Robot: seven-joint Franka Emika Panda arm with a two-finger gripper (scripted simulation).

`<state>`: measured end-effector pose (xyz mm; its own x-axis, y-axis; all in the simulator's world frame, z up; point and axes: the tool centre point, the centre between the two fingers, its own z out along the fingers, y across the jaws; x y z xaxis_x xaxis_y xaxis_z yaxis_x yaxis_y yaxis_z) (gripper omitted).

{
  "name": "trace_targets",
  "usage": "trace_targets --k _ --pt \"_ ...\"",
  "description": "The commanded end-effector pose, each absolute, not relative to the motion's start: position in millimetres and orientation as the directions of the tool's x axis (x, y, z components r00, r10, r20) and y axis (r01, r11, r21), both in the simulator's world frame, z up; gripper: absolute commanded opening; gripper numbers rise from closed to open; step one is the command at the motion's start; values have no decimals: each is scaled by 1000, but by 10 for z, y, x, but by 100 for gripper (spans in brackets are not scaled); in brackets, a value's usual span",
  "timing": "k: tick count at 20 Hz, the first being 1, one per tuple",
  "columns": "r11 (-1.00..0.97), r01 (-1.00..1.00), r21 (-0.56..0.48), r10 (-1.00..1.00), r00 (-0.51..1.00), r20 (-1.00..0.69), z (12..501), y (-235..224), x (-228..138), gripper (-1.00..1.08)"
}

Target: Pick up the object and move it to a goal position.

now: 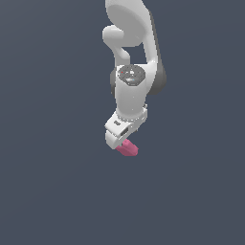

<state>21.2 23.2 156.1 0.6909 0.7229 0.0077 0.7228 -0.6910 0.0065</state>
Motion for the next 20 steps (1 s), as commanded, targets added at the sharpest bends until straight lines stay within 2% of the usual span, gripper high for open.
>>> trace_targets --k 1,11,20 --pt "-639 769 6 769 639 5 1535 219 221 100" --pt "-458 889 2 889 458 1 1456 180 246 100" --pt "-386 923 0 923 386 0 1427 165 256 100"
